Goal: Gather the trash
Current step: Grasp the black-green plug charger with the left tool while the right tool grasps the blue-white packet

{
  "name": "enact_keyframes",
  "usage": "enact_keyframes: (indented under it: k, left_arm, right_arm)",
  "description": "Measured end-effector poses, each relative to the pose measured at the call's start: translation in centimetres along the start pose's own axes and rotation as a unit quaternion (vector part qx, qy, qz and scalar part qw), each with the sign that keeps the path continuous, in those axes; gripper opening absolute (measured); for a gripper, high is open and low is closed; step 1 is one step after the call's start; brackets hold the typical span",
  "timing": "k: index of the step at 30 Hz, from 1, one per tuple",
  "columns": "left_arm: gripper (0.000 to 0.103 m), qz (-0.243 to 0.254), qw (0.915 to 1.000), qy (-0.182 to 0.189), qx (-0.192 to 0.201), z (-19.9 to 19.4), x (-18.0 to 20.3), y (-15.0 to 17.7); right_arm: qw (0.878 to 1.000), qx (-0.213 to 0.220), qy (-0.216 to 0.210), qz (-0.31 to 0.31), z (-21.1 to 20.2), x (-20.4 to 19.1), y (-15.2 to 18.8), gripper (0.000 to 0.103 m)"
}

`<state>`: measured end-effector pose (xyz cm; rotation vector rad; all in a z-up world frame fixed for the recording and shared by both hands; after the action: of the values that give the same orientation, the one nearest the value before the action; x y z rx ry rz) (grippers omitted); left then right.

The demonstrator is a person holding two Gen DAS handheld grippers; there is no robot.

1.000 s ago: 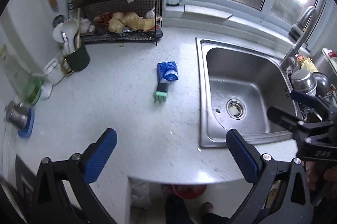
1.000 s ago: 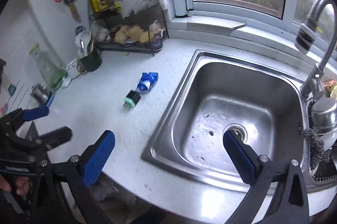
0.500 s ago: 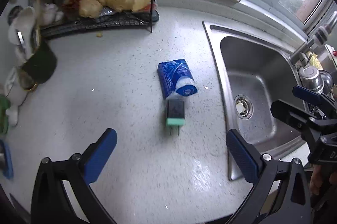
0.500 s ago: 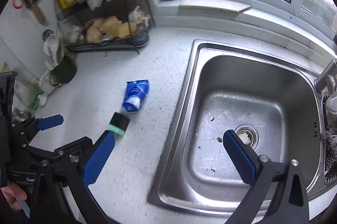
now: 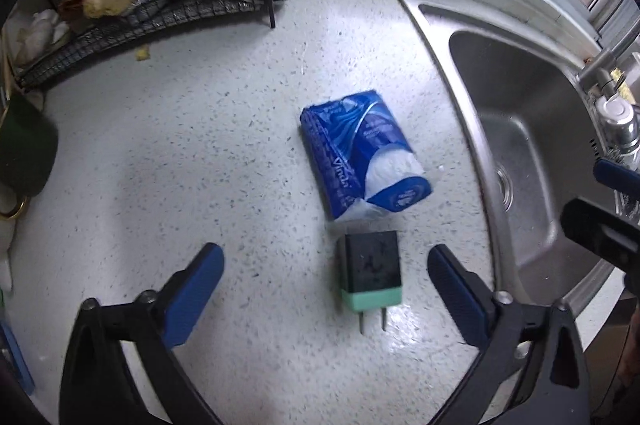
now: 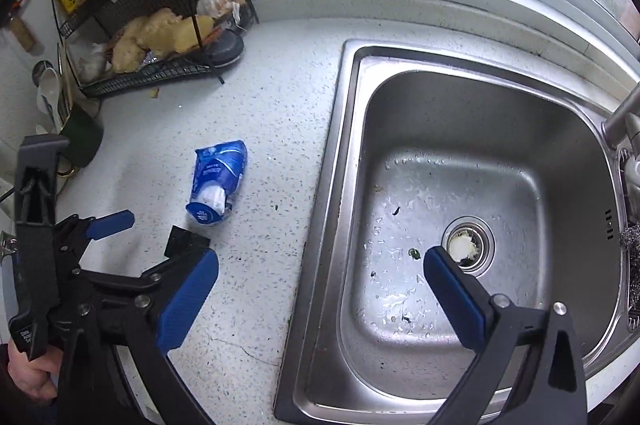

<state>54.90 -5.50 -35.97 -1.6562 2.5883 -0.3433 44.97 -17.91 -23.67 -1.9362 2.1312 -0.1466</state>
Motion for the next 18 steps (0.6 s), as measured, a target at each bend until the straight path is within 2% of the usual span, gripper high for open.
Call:
enact_keyframes:
  k: [5, 7, 9, 13, 18]
  left_arm:
    - [0.073, 0.002, 0.9999, 0.011, -0.008, 0.9, 0.0, 0.2]
    - [0.048, 0.003, 0.9999, 0.016, -0.005, 0.8, 0.1, 0.3]
    - [0.034, 0.011, 0.9999, 0.012, -0.003, 0.7, 0.1, 0.8]
    - [0.028, 0.005, 0.9994, 0.032, -0.007, 0.5, -0.3, 1.3]
    - [0.026, -0.011, 0.9989, 0.045, 0.000, -0.5, -1.7, 2.0]
  right_arm:
    - [1.000, -0.002, 0.004, -0.001, 0.1, -0.3, -0.4, 0.103]
    - [1.000, -0.002, 0.005, -0.002, 0.1, -0.4, -0.5, 0.103]
    - [1.000, -0.004, 0.005, -0.004, 0.4, -0.6, -0.7, 0.103]
    - [1.000, -0.005, -0.001, -0.011, 0.6, -1.6, -1.1, 0.103]
    - [1.000, -0.011, -0.014, -0.022, 1.0, -3.1, -1.3, 0.103]
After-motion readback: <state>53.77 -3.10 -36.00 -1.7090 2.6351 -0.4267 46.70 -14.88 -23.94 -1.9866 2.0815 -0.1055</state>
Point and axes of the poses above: each gripper's, at about its wrist camera, not at the fingertips, and z roughly the way its jaws point, x to its right, y to its underside, the point moved 9 cm from there along z, roughly the way its jaws point, and after that the axes turned 7 degrees about -x, right-handed, at the moved point
